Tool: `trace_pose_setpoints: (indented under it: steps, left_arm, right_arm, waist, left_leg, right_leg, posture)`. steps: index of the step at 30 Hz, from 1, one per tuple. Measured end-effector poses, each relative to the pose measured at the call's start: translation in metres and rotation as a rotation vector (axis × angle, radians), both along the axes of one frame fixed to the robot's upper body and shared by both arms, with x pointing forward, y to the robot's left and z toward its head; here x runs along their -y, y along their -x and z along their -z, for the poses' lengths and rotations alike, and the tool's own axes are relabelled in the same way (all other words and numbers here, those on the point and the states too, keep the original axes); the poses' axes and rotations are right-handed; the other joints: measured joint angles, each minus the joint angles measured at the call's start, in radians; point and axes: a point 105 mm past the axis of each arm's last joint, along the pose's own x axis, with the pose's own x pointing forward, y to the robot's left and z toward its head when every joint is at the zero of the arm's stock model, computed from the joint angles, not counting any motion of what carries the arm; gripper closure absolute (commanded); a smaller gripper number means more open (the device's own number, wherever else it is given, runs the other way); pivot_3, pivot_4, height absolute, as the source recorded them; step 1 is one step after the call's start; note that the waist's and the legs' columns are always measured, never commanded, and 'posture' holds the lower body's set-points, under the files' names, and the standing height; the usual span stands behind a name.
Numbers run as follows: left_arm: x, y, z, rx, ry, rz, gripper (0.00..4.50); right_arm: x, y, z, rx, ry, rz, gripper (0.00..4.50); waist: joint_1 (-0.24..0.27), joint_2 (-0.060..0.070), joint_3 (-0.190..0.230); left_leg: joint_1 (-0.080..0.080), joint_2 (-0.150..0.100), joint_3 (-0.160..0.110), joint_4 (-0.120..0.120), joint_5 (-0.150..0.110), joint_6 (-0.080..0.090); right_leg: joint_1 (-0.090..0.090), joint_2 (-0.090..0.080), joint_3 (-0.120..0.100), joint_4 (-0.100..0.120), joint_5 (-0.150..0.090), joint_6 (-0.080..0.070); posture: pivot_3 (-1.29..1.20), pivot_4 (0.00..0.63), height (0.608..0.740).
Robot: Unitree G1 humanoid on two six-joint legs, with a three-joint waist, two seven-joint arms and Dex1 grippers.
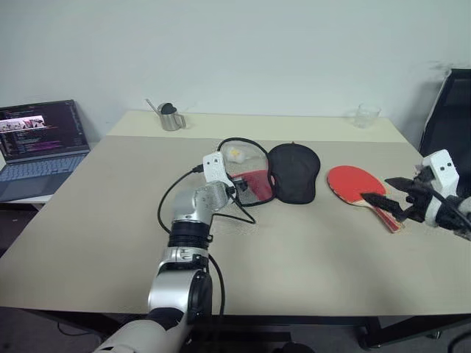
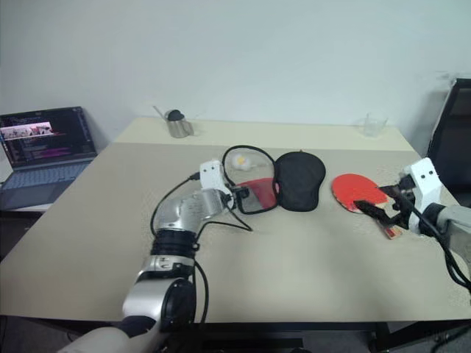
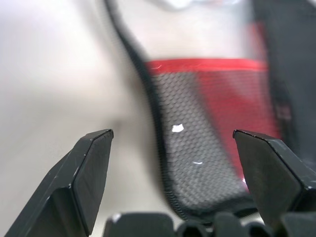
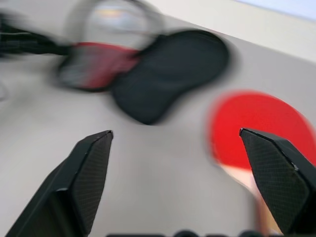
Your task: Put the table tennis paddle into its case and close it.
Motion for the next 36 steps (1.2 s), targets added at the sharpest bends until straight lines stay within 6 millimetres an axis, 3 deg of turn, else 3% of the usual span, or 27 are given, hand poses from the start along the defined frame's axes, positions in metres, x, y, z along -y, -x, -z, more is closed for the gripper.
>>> trace_pose_setpoints:
  steps: [3,7,10,17,20,23,30,32,36]
  left_arm:
    - [0.020,0.013,-0.026,0.138,0.006,0.264,0.26]
    - [0.025,0.046,-0.050,0.256,0.045,0.637,0.26]
    - [0.029,0.059,-0.066,0.324,0.079,0.758,0.26]
    - [0.042,0.104,-0.070,0.379,0.098,1.011,0.26]
    - [0.040,0.107,-0.066,0.368,0.082,1.023,0.26]
    - [0.037,0.105,-0.066,0.368,0.071,1.007,0.21]
    - [0.032,0.101,-0.065,0.366,0.050,0.972,0.21]
    - [0.029,0.099,-0.063,0.358,0.042,0.954,0.21]
    - [0.019,0.094,-0.055,0.329,0.020,0.912,0.21]
  right_arm:
    - [0.026,-0.009,0.025,-0.091,0.007,0.207,0.00]
    - [0.036,-0.016,0.052,-0.193,-0.007,0.272,0.00]
    - [0.042,-0.024,0.063,-0.225,-0.013,0.297,0.00]
    - [0.038,-0.041,0.095,-0.286,-0.057,0.275,0.00]
    - [0.035,-0.047,0.100,-0.291,-0.079,0.277,0.00]
    - [0.034,-0.052,0.102,-0.283,-0.087,0.287,0.64]
    - [0.036,-0.056,0.101,-0.255,-0.098,0.346,2.96]
    - [0.031,-0.059,0.092,-0.227,-0.114,0.361,3.24]
    - [0.022,-0.063,0.053,-0.117,-0.136,0.365,3.24]
  waist:
    - [0.004,0.001,0.000]
    - [-0.004,0.002,0.000]
    - [-0.005,0.002,-0.001]
    - [-0.010,0.002,-0.001]
    - [-0.018,0.002,-0.001]
    - [-0.026,0.002,-0.001]
    - [-0.031,0.002,-0.001]
    - [-0.031,0.003,0.000]
    - [-0.031,0.004,0.001]
  left_leg:
    - [-0.001,0.000,0.001,-0.003,0.000,0.000]
    - [-0.001,0.000,0.001,-0.004,0.000,0.000]
    - [0.000,0.000,0.001,-0.004,0.000,0.001]
    - [0.001,0.000,0.001,-0.003,0.000,0.001]
    - [0.002,0.000,0.000,-0.003,0.000,0.001]
    - [0.005,0.000,0.000,-0.002,0.001,0.002]
    - [0.007,0.001,-0.001,-0.003,0.001,0.002]
    - [0.005,0.001,-0.001,-0.004,0.001,0.002]
    - [0.003,0.001,0.000,-0.004,0.001,0.002]
  right_leg:
    - [0.000,-0.001,0.000,-0.002,0.000,0.000]
    - [-0.002,-0.001,0.002,-0.002,0.000,0.000]
    - [-0.001,-0.001,0.002,-0.001,0.000,0.000]
    - [0.000,0.001,0.002,-0.001,0.000,0.000]
    - [0.000,0.001,0.003,-0.001,0.000,0.000]
    - [0.004,0.001,0.003,-0.001,0.001,0.001]
    - [0.005,0.001,0.003,-0.001,0.001,0.001]
    - [0.003,0.002,0.004,-0.001,0.001,0.001]
    - [-0.001,0.001,0.006,0.000,0.001,0.001]
  posture:
    - [0.00,0.150,0.740]
    - [0.00,0.150,0.740]
    - [0.00,0.150,0.740]
    - [0.00,0.150,0.740]
    - [0.00,0.150,0.740]
    - [0.00,0.150,0.740]
    - [0.00,0.150,0.740]
    - [0.00,0.150,0.740]
    - [0.00,0.150,0.740]
